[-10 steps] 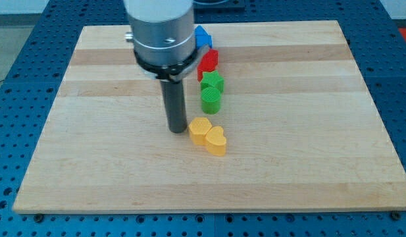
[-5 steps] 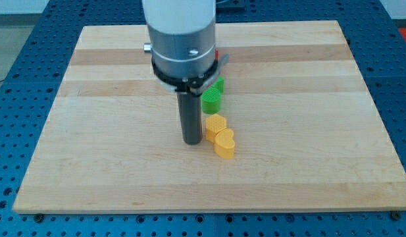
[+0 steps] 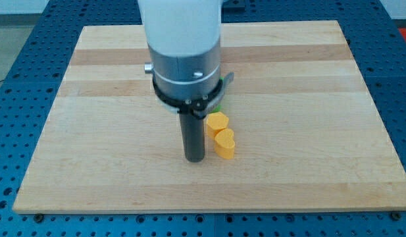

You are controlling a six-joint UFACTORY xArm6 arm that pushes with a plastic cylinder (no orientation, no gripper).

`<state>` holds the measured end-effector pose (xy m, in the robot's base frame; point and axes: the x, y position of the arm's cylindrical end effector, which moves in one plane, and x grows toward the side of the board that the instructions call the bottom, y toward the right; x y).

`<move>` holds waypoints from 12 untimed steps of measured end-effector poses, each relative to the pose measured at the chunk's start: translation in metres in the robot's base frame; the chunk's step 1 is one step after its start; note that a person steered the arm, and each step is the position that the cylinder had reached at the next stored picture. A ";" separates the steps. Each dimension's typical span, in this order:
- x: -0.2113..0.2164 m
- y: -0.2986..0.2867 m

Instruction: Drag the yellow blocks to the bottom right side of the green circle

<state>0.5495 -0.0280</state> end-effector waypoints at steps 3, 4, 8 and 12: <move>0.017 0.057; 0.020 0.067; -0.024 0.025; -0.076 0.003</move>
<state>0.4733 -0.0250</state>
